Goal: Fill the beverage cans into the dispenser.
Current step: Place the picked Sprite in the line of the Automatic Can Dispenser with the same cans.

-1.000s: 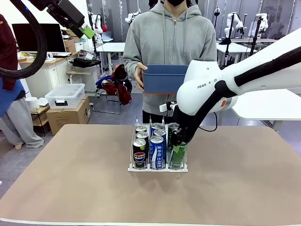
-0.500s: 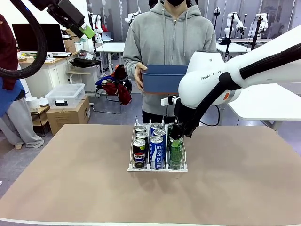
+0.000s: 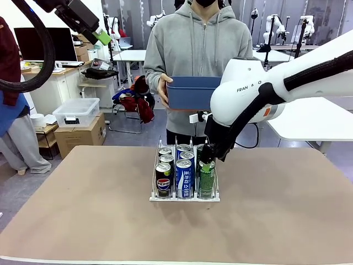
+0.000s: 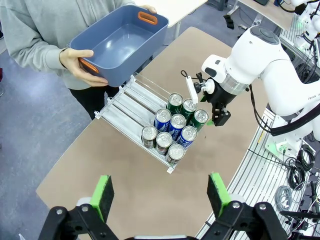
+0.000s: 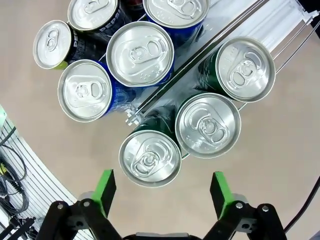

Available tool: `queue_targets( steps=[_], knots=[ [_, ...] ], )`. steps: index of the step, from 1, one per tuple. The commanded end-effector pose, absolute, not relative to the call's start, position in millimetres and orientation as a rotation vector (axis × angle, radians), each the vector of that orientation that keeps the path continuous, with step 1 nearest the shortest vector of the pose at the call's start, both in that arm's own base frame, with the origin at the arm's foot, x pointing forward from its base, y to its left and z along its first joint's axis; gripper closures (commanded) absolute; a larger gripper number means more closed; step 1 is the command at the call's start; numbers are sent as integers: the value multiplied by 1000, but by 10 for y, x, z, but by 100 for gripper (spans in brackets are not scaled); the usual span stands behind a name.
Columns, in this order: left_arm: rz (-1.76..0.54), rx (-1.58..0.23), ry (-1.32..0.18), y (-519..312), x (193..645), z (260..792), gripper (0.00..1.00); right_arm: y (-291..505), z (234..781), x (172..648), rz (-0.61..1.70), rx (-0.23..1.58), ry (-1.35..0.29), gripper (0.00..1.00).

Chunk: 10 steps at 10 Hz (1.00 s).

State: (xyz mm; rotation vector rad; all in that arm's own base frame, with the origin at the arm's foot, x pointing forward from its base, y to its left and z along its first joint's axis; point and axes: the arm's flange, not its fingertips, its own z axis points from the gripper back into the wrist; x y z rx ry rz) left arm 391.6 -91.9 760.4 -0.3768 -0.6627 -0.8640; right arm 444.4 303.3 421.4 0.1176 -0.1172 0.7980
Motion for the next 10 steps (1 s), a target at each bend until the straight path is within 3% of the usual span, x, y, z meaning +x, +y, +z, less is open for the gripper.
queue_targets(
  steps=[1, 4, 10],
  knots=[
    [-862, -379, -662, -900, 3910, 7598, 0, 3043, 4213, 4472, 806, 106, -120, 0],
    [-862, -379, -662, -900, 3910, 7598, 0, 3037, 4202, 4452, 798, 118, -115, 0],
    [-862, -379, -662, -900, 3910, 7598, 0, 2535, 5157, 4483, 915, 231, -159, 0]
  ],
)
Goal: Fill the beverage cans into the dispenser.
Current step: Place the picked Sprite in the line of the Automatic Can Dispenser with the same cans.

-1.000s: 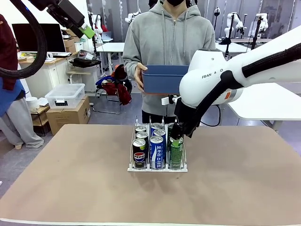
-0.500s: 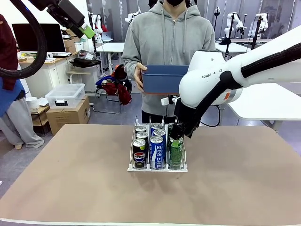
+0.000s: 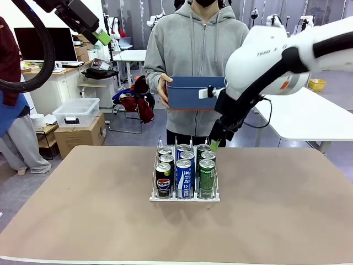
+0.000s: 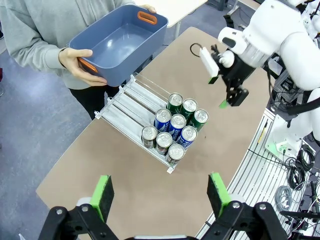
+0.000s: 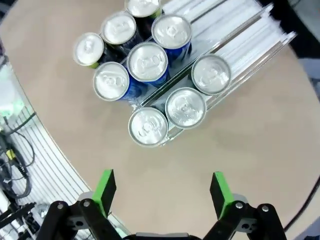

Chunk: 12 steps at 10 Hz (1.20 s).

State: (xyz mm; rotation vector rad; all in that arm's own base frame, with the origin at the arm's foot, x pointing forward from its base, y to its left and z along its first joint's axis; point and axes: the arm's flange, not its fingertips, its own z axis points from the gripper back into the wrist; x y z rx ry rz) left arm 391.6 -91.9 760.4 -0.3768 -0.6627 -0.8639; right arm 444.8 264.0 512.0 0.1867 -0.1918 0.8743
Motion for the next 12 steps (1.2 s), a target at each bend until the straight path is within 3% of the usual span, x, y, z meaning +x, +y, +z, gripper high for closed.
queue_targets(
  steps=[1, 12],
  knots=[
    [-862, -379, -662, -900, 3910, 7598, 0, 2409, 5304, 4509, 912, 227, -180, 0],
    [-862, -379, -662, -900, 3910, 7598, 0, 1471, 7297, 4230, 886, 325, -506, 0]
  ],
)
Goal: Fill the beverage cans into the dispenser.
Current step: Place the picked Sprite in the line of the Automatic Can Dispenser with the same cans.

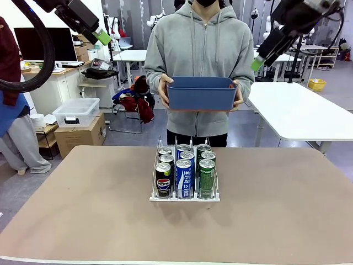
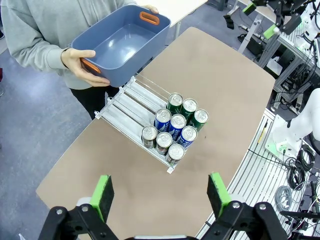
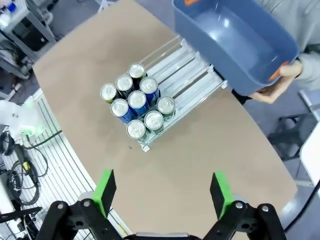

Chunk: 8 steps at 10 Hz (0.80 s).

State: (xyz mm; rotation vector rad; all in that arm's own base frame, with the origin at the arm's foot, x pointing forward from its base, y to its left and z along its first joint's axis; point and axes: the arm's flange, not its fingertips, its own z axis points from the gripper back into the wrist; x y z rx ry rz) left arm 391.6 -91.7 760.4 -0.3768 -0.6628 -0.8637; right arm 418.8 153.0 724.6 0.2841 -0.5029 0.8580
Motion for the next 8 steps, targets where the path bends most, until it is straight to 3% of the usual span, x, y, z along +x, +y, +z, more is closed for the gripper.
queue_targets(
  steps=[1, 5, 8],
  knots=[
    [-862, -379, -662, -900, 3910, 7598, 0, 1400, 7454, 4199, 880, 326, -541, 0],
    [-862, -379, -662, -900, 3910, 7598, 0, 1136, 7835, 4304, 890, 420, -622, 0],
    [-862, -379, -662, -900, 3910, 7598, 0, 1112, 7907, 4402, 858, 387, -622, 0]
  ],
)
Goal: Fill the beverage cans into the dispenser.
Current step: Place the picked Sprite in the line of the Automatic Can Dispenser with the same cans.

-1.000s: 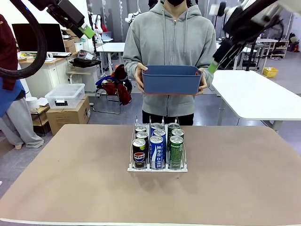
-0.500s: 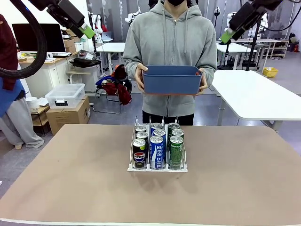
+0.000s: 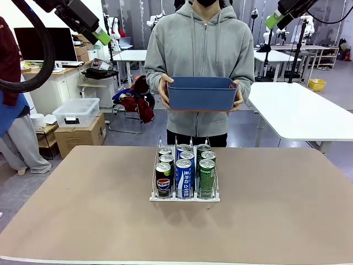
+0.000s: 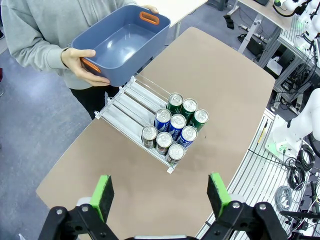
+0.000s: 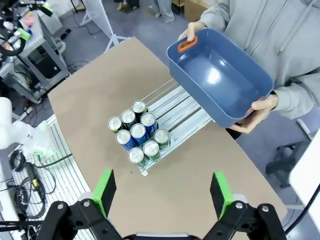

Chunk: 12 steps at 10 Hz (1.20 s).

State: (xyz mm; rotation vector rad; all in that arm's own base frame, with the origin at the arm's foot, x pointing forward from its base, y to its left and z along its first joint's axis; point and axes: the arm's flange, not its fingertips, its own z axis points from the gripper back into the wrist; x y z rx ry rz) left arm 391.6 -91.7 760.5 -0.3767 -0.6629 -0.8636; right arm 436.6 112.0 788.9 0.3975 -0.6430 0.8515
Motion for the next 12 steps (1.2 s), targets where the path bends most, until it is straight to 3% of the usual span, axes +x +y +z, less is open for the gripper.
queue_targets(
  steps=[1, 12],
  knots=[
    [-862, -379, -662, -900, 3910, 7598, 0, 1127, 7885, 4315, 856, 401, -643, 0],
    [-862, -379, -662, -900, 3910, 7598, 0, 1127, 7885, 4315, 856, 401, -643, 0]
  ],
)
